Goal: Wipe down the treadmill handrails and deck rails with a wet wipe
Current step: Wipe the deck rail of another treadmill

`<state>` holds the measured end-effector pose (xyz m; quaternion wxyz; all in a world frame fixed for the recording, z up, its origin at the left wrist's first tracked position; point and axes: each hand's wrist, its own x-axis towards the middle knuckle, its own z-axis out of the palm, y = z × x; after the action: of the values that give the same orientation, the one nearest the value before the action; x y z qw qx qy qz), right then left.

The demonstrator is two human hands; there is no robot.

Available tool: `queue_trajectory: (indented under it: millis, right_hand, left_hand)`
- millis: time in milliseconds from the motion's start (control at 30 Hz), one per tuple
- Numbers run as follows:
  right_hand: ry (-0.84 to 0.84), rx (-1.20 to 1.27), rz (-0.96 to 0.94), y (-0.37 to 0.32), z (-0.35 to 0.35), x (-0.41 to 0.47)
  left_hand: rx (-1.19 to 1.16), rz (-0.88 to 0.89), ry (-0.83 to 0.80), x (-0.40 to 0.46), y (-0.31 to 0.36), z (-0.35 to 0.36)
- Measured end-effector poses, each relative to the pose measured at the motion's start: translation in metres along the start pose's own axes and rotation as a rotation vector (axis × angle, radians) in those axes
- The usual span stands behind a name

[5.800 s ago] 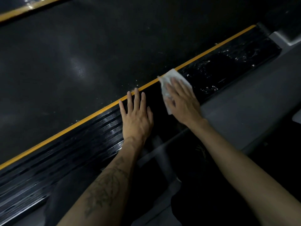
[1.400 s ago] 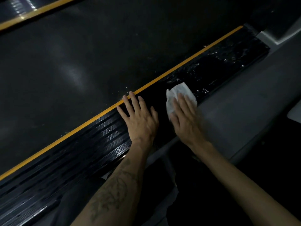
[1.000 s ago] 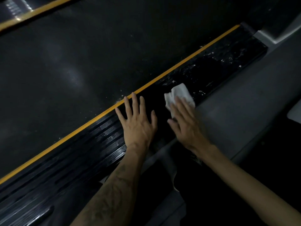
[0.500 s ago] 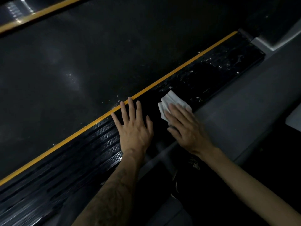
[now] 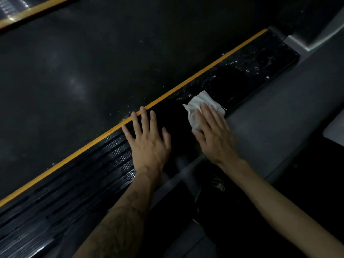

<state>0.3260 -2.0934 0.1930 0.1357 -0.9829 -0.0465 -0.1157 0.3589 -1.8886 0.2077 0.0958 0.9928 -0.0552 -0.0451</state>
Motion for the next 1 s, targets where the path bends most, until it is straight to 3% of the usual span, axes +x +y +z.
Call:
queue_trajectory:
  millis: [200,367,533,700,900,1000]
  right_hand:
    - [0.004,0.005,-0.199,0.0,0.005,-0.006]
    - [0.051,0.007,0.003,-0.003,0.003,0.003]
    - [0.001,-0.015,-0.189,-0.001,0.007,-0.008]
    - [0.018,-0.033,0.002,0.007,0.001,0.009]
    - [-0.046,-0.012,-0.212,0.001,0.01,-0.005]
    - [-0.072,-0.053,-0.043,0.016,-0.002,0.019]
  left_hand:
    - [0.001,0.004,-0.01,0.0,0.001,-0.001]
    - [0.005,0.0,-0.008,0.0,0.001,-0.001]
    - [-0.009,-0.003,-0.009,0.0,0.0,0.0]
    - [-0.013,-0.003,-0.004,0.0,0.0,0.0]
    - [-0.014,-0.005,-0.006,0.001,0.0,0.0]
    - [-0.028,-0.007,0.001,0.0,0.0,0.001]
